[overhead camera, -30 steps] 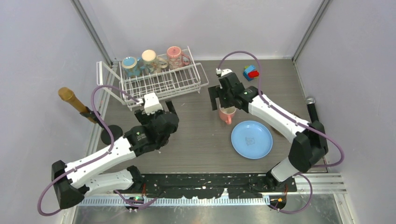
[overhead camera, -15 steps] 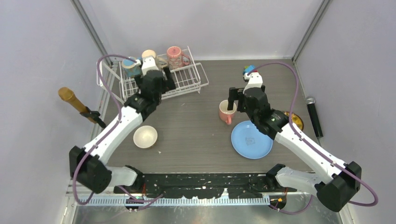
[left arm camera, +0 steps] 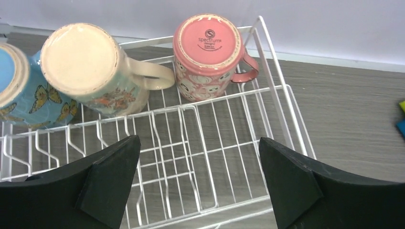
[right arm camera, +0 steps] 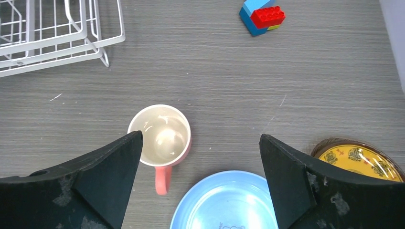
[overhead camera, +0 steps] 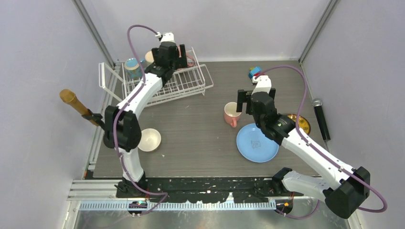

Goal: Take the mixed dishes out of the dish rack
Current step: Pick up the cup from the dish rack.

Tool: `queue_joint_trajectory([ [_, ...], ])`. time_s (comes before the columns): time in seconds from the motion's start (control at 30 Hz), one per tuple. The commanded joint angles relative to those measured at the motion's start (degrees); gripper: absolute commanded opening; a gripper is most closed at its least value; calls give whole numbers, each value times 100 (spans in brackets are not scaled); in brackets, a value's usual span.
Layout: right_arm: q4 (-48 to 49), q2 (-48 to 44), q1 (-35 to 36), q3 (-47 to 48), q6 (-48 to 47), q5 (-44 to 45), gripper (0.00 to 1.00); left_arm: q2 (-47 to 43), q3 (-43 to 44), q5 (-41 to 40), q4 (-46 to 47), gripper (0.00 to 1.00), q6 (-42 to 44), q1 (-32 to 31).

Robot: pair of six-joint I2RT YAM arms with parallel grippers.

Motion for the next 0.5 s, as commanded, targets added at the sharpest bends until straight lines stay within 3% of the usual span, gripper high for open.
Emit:
queue_joint_trajectory([
  [0.0,350,24,2,-41,-183,413,100,535,614,-331,344,100,630,65],
  [0.2,421,63,2,-96,-281,476,100,1609,1557,116,338,100,739,302],
  [0.47,602,143,-4,-175,-465,597,100,2003,1517,595,1079,100,869,466],
])
